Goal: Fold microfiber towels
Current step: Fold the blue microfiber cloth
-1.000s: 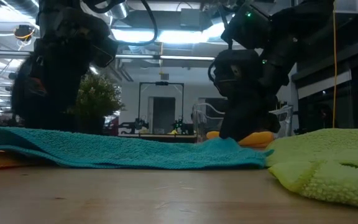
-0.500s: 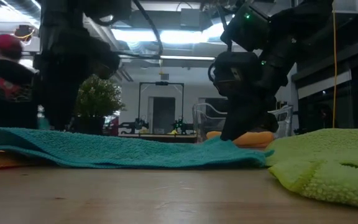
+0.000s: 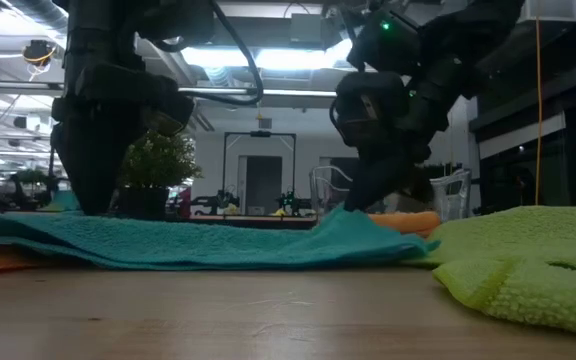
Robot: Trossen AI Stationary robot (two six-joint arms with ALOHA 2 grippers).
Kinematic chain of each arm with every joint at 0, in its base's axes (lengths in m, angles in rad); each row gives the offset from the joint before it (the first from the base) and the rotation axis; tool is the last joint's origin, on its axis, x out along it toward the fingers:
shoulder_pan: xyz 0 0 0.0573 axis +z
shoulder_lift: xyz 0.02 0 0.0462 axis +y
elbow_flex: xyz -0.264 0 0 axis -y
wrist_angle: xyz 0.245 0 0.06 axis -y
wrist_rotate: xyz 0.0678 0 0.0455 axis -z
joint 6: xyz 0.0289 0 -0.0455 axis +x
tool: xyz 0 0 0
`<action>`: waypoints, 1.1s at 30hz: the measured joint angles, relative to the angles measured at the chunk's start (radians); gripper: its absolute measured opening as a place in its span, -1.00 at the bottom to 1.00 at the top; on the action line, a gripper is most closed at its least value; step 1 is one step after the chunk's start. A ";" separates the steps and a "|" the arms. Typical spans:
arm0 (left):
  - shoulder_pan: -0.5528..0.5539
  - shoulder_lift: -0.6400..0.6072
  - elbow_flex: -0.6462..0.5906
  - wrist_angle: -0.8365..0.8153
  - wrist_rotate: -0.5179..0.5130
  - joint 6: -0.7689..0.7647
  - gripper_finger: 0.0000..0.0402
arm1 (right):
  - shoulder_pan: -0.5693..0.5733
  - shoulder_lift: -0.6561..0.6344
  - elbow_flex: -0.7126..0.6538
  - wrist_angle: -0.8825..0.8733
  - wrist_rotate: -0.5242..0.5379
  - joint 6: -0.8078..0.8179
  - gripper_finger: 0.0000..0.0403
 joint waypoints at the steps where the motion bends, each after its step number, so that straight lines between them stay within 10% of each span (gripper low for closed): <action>1: 0.000 0.000 0.000 0.000 0.000 0.000 -0.33 | -0.004 0.000 0.012 -0.022 -0.001 -0.016 -0.99; 33: 0.001 -0.005 0.004 0.041 -0.055 0.038 -0.33 | -0.105 -0.084 0.064 -0.263 0.031 -0.215 -0.71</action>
